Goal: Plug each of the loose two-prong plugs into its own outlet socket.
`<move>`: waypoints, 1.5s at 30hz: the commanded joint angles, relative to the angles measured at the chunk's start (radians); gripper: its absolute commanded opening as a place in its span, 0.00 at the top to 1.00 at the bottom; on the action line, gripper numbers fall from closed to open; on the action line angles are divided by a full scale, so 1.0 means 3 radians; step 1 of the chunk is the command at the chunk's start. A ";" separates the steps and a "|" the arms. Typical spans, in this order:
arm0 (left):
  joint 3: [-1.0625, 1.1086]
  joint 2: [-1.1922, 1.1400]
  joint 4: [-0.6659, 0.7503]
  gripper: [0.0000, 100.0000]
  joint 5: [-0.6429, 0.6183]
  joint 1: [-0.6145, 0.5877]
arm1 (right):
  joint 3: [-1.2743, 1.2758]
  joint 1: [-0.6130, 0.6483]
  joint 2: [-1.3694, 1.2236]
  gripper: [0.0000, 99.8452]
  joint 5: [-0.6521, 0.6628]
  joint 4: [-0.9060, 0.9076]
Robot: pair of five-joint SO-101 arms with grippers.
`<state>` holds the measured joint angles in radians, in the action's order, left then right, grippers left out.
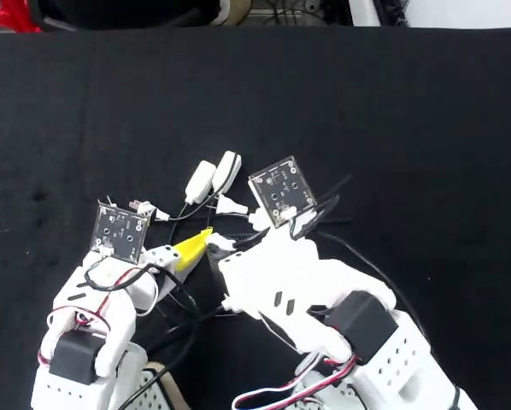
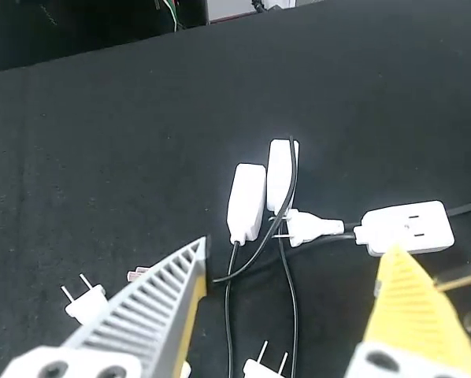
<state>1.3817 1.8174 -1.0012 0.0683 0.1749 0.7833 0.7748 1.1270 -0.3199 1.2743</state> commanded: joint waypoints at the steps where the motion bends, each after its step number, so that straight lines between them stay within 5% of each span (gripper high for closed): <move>1: -0.0059 0.0015 0.0113 0.67 -0.0010 -0.0049 | -0.0171 0.0046 -0.0166 0.99 0.0107 0.0143; 13: -0.0033 0.0015 0.0077 0.67 -0.0005 -0.0069 | -0.0790 0.0026 -0.0790 0.99 0.0118 0.0435; 23: 0.0340 0.0015 0.0072 0.67 0.0506 -0.1041 | -0.0780 -0.0650 -0.1378 0.99 0.0419 0.0977; 35: 0.0401 0.0015 -0.0818 0.67 0.1227 -0.1194 | 0.0657 -0.0731 -0.1015 0.99 0.0921 0.0189; 45: 0.0775 0.0015 -0.0859 0.67 0.1233 -0.1194 | 0.0974 -0.0604 -0.0964 0.99 0.0992 -0.0322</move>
<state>1.5950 1.8220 -1.2589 0.4319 -0.1734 1.0518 0.5738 0.8186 -0.0176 1.2666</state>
